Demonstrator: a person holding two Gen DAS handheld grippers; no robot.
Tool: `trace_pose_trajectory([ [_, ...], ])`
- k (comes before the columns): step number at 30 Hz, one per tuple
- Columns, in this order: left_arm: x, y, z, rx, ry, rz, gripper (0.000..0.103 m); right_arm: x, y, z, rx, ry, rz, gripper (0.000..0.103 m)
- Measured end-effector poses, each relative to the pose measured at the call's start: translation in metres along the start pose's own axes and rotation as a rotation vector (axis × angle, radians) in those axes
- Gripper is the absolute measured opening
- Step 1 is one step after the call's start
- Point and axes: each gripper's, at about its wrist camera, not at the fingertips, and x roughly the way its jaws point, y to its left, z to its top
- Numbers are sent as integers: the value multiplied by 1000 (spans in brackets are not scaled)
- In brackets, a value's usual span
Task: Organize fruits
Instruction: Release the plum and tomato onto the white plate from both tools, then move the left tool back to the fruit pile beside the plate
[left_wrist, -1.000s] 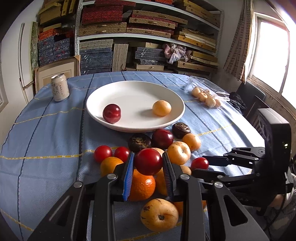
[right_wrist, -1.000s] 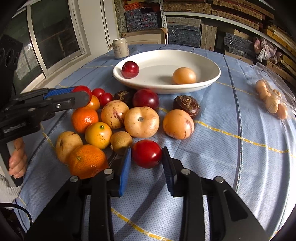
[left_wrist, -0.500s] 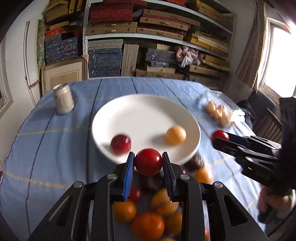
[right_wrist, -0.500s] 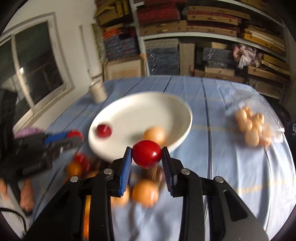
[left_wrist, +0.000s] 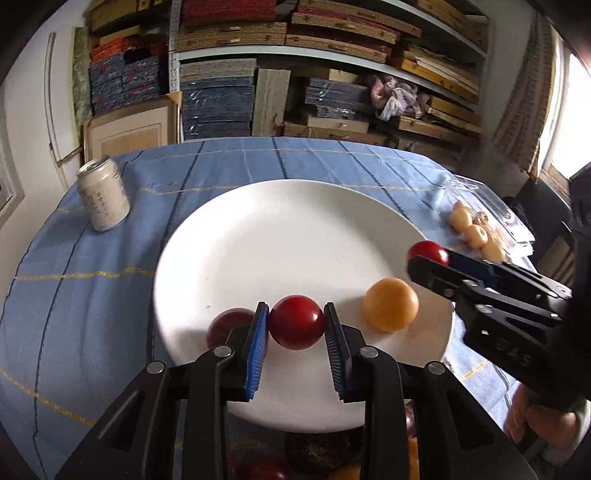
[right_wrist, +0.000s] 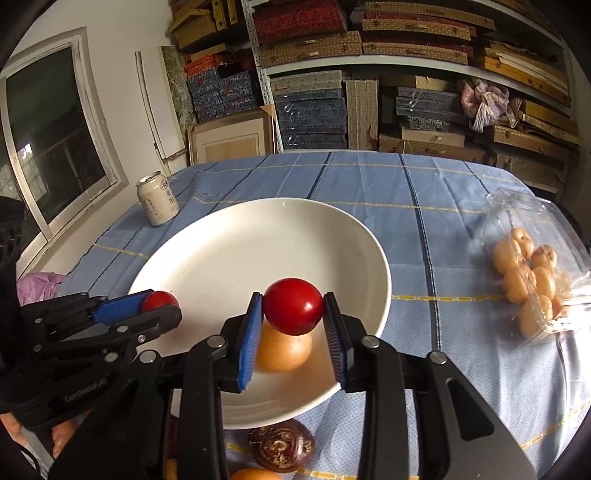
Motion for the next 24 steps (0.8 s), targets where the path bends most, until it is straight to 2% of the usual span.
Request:
trace_pose_trajectory([
  [2,2,1,-1,-2,12,-12,31,1,-1,-2,1,3,0,36],
  [4,2,4,-1,-19,17,-17,31,-1,-3,-3,10,-7,0,44],
  [12,-6,14,2,-59,16,-43,32,-12,1,-3,7,-24,23,46],
  [18,-31,18,3,-66,-17,-41,50,-42,9,4,22,-82,48,60],
  [19,-43,19,2,-73,-39,-30,62,-55,14,3,21,-105,58,63],
  [20,-51,20,0,-80,-56,-21,71,-64,19,1,20,-119,66,71],
  [21,-60,22,-2,-86,-70,-15,73,-74,24,-2,15,-131,77,77],
  [24,-85,22,-18,-42,-72,26,74,-103,39,-20,-29,-134,84,80],
])
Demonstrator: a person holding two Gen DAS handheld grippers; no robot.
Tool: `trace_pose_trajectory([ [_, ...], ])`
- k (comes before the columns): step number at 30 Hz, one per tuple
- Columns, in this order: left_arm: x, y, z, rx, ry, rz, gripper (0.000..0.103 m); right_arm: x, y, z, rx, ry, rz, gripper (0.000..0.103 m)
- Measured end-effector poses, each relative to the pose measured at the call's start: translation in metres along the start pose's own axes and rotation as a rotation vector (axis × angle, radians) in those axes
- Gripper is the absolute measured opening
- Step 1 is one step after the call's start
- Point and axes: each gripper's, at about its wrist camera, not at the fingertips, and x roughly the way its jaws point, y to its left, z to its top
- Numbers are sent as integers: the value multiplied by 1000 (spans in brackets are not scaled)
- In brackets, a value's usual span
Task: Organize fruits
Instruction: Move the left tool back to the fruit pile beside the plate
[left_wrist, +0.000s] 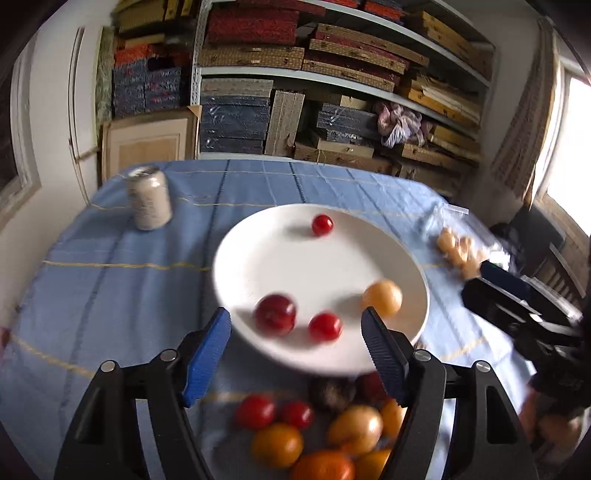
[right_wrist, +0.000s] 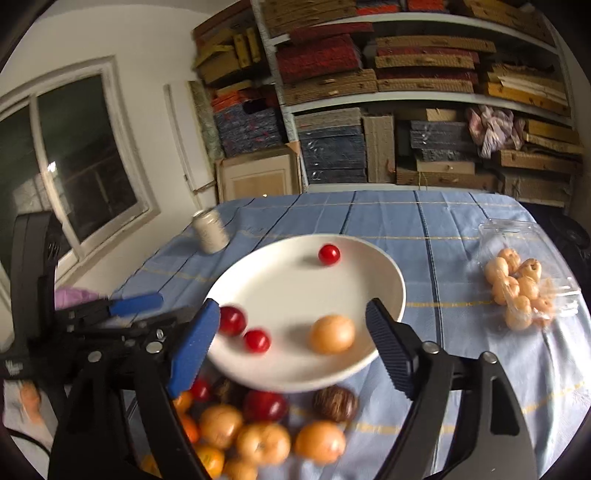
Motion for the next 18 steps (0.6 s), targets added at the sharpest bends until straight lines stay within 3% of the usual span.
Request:
trace_pose_trajectory([
  [3,-22,6,-20,27,-16,60,79,-19,7,-18,-31,5,-32,83],
  [7,-32,20,-58,-26,-7,77,82,-35,-3,-57,-9,-6,-73,83],
  [10,-26,28,-77,-63,4,92,82,-33,-18,-78,31,35,-72,83],
  [18,-22,33,-85,-37,23,90,82,-28,-45,-86,131,58,-81,89],
])
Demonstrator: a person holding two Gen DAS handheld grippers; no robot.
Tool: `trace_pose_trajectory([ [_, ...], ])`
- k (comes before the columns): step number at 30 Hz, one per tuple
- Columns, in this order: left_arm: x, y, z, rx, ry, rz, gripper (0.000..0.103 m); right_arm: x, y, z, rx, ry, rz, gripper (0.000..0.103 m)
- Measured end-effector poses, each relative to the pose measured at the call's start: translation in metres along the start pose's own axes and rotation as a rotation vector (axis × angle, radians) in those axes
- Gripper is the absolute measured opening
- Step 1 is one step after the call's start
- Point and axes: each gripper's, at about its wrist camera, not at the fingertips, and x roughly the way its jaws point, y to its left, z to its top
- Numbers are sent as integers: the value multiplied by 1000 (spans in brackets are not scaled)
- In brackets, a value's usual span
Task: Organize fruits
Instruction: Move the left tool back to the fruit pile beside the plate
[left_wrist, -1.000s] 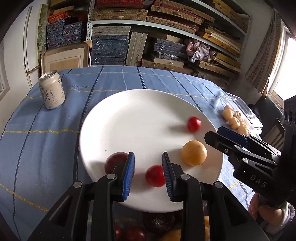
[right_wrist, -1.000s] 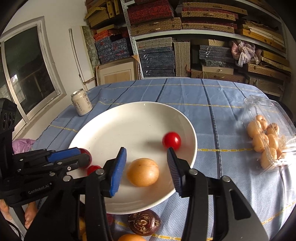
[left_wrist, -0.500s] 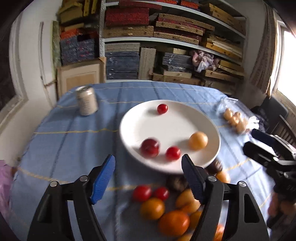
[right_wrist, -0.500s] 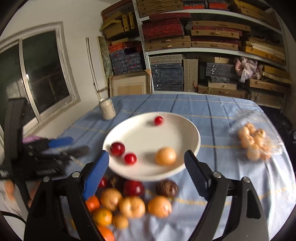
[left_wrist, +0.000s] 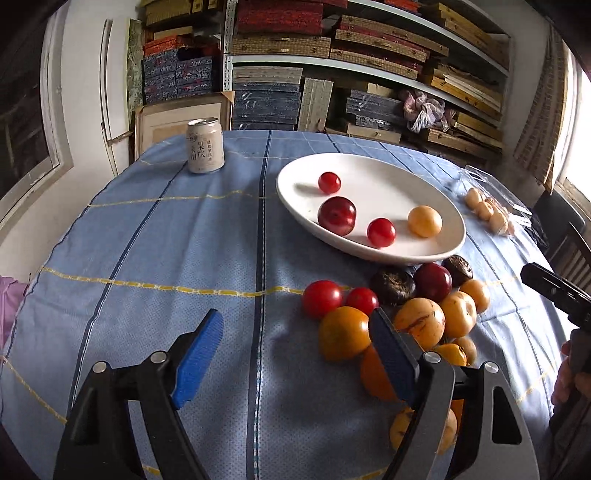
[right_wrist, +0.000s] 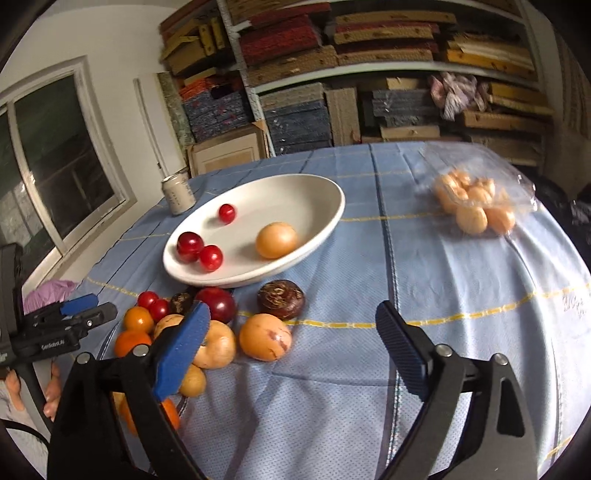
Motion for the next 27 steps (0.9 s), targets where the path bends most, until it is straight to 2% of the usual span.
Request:
trace_pose_trajectory([
  [5,16,18,6,-61,32,41,82,2,2,1,-9,6,-3,89],
  [9,34,49,10,-210,105,-11,82,3,3,1,-5,8,-8,89],
  [13,42,63,9,-281,145,-60,82,3,0,1,17,18,-8,89],
  [21,42,53,15,-263,154,-53,82,8,-5,3,32,39,-4,89],
  [27,50,28,30,-169,163,11,82,11,-10,3,57,44,-1,89],
])
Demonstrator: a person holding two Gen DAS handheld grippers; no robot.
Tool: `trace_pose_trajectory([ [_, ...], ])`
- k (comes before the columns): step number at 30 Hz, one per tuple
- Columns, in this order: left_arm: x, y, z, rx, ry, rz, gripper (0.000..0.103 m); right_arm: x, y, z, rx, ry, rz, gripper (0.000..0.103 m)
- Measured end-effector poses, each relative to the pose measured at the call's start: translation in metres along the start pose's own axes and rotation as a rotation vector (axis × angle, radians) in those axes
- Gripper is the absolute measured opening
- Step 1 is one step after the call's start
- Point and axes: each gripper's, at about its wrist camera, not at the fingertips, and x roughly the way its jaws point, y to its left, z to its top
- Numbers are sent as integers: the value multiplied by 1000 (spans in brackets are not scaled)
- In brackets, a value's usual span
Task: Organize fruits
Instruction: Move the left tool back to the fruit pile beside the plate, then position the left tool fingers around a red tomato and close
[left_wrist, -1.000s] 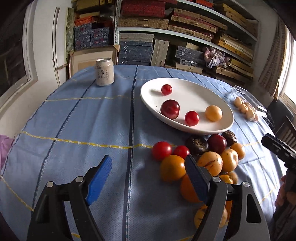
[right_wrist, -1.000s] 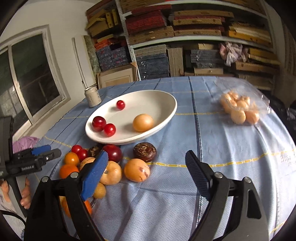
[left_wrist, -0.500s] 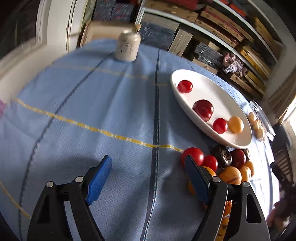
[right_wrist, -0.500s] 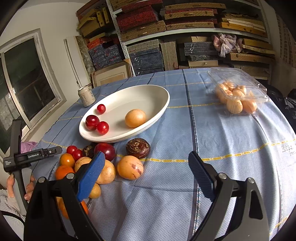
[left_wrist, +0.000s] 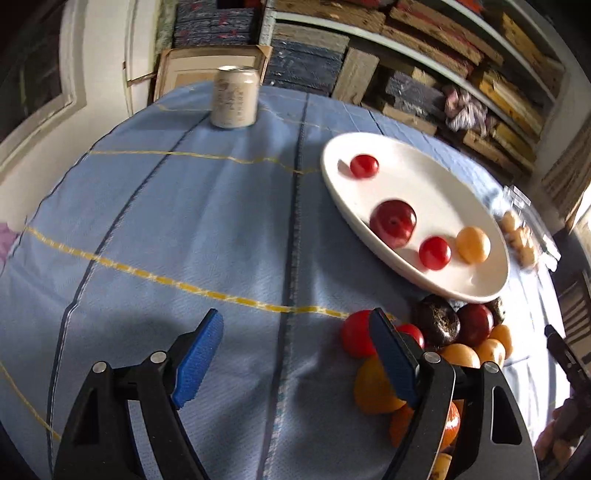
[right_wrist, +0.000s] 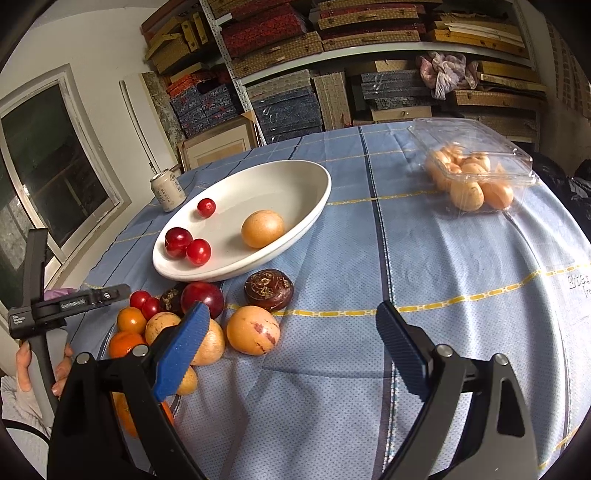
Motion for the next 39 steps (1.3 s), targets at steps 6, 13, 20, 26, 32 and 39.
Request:
trace_pose_trajectory([
  [6,2,-11,4,31,-3,5,82,3,-4,0,24,16,2,91],
  [13,12,-16,8,6,50,-111,81,6,-3,-1,16,20,1,91],
  [20,13,-28,8,50,67,-139,54,8,-5,-1,30,22,9,91],
  [26,14,-37,5,82,68,-140,52,8,-5,-1,32,20,9,91],
  [32,9,-35,1,86,76,-158,48,9,-6,-2,31,27,7,91],
  [39,13,-25,4,42,70,-153,49,10,-9,-3,35,34,1,91],
])
